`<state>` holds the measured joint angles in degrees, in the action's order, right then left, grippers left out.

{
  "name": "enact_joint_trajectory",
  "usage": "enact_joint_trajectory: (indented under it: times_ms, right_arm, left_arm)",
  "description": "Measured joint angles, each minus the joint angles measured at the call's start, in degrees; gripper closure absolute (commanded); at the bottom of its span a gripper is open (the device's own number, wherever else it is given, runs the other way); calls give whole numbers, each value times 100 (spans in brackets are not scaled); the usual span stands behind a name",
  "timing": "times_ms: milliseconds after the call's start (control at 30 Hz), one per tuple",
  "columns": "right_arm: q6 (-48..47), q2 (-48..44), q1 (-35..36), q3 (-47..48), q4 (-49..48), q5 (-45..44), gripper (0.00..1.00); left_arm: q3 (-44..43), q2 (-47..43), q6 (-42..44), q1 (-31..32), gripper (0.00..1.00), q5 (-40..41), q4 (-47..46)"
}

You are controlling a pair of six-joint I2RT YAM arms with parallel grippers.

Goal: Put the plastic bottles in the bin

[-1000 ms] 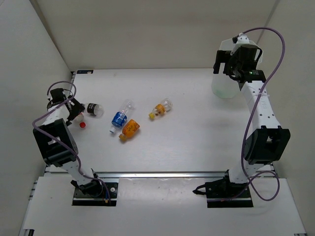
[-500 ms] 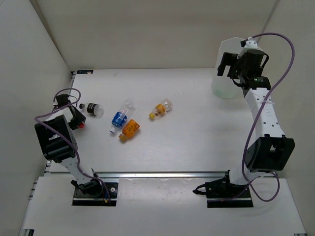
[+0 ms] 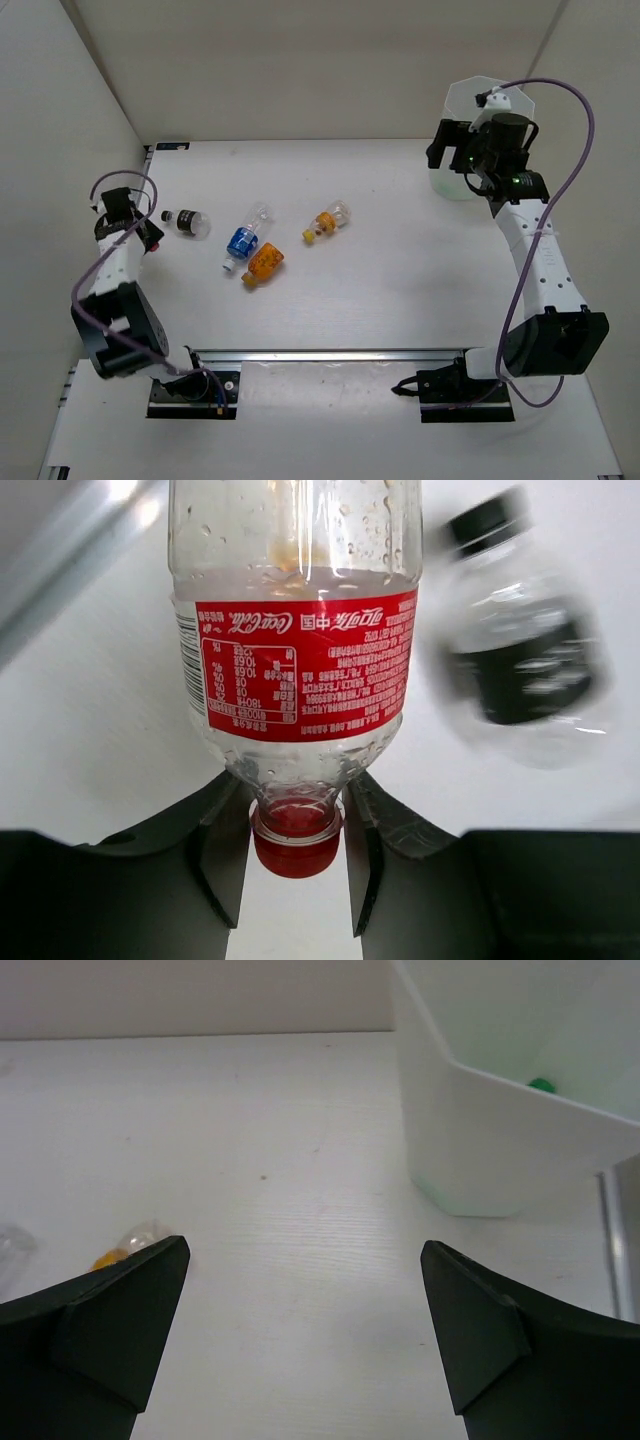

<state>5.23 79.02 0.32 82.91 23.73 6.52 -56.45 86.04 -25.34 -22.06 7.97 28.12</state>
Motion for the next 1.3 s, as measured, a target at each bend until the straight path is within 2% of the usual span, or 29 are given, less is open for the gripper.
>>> enact_joint_trajectory:
  times_ms: [133,233,367,467,533,667,867,933,1000,1033,1100,1133,1167,1200,1233,1300]
  right_arm:
    - [415,9,385,-20,-50,706,1]
    - [973,-98,433,-555,-767,1781,1]
    - [1799,-92,719,-1338,-1764,3130,1]
    - [2551,-2,1257,-1794,-2865,3941,1]
    - [3010,70,1604,-1989,-3569,4306,1]
    - [3340,114,2046,-2122,-4186,4450,1]
    - [3130,114,2527,-2144,-4063,3821,1]
    - [3080,116,2675,-2175,-3967,3591,10]
    - [3167,111,2730,-2275,-4068,3519,49]
    - [3226,103,2745,-2317,-4111,3495,55]
    - [3377,98,2765,-2374,-4103,3366,76]
    - [3401,92,2769,-2374,-4072,3324,87]
    - [3397,79,2778,-2374,-4024,3265,93]
    - [3399,68,2778,-2374,-3965,3213,100]
    - [3392,52,2765,-2374,-3921,3161,100]
    - [3300,26,2662,-2374,-3873,2983,100]
  left_arm:
    - [-52,-1412,-92,350,84,-166,-170]
    - [-275,-2059,-2,1147,83,-1016,-498]
    - [-455,-1976,125,2730,83,-2660,-1062]
    - [-424,-1434,48,3825,87,-4081,-1488]
    - [-293,-1108,-83,4339,87,-4789,-1805]
    - [125,-999,-490,4815,88,-5659,-2280]
    - [358,-1095,-973,4922,91,-6304,-3067]
    - [424,-1137,-1078,4977,90,-6415,-3217]
    - [479,-1161,-1132,5003,87,-6400,-3235]
    - [514,-1158,-1141,5001,83,-6354,-3224]
    - [564,-1161,-1143,4990,78,-6339,-3226]
    - [601,-1161,-1143,4986,70,-6312,-3246]
    - [625,-1161,-1143,4970,64,-6301,-3263]
    - [632,-1172,-1145,4937,38,-6279,-3268]
    - [632,-1180,-1156,4900,30,-6229,-3270]
    - [629,-1222,-1176,4848,28,-6186,-3202]
